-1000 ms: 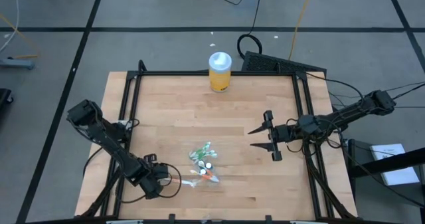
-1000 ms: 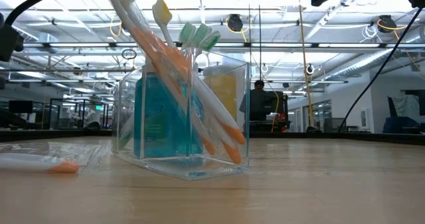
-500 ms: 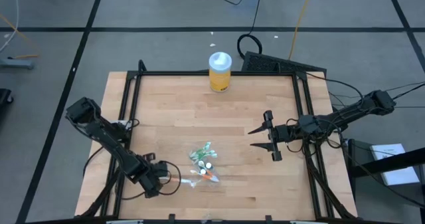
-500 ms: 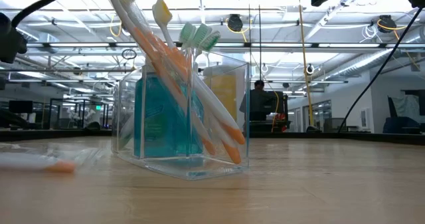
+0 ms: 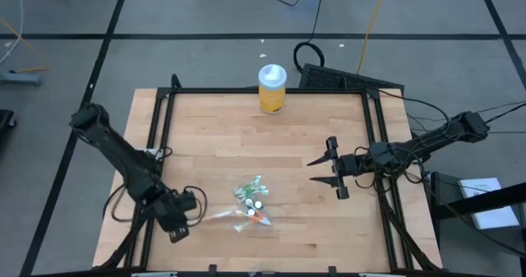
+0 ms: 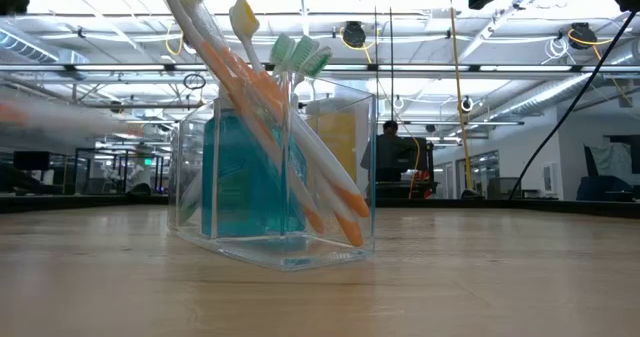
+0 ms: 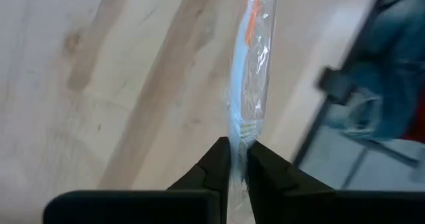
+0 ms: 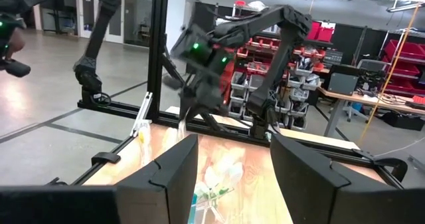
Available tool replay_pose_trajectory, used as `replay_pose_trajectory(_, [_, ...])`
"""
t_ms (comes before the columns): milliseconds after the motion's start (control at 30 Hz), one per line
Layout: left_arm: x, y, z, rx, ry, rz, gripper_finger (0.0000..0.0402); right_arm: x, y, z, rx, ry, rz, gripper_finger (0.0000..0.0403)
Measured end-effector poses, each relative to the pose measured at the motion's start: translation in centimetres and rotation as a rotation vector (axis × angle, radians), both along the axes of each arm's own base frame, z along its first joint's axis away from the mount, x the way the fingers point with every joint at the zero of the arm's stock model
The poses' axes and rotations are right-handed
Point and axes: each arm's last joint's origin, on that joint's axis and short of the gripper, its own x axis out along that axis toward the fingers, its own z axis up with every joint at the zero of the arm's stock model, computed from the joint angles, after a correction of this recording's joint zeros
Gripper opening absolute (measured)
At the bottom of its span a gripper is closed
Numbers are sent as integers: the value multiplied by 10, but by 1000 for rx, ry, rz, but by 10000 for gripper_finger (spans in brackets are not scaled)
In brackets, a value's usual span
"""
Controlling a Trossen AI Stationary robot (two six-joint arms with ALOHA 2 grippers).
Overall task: Pick & Place toothbrushing station
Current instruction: Put the orange toothbrush into the transparent organizer
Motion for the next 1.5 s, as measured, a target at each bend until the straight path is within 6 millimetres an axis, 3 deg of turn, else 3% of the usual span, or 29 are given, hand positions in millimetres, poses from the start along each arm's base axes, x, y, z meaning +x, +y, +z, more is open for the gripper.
replay_pose_trajectory(267, [-15, 19, 38, -81, -208, -27, 13, 0, 0, 0, 1, 0, -3, 180])
replay_pose_trajectory(500, [-29, 37, 63, -106, -389, -21, 37, 0, 0, 0, 1, 0, -4, 180])
replay_pose_trajectory(700, [-26, 57, 82, -52, -617, 137, 23, 4, 0, -1, 4, -3, -39, 180])
replay_pose_trajectory(867, [-6, 74, 88, -17, -706, 196, 13, 17, -3, -12, -9, 31, -115, 180])
replay_pose_trajectory(1067, [40, 89, 66, -114, -563, 105, 27, 29, -11, -14, -15, 49, -183, 180])
replay_pose_trajectory(1300, [90, 115, 49, -252, -515, -4, 32, 46, -8, 19, -170, 141, -189, 180])
replay_pose_trajectory(1500, [122, 146, 82, -149, -528, -66, 33, 72, -5, 45, -321, 301, -180, 180])
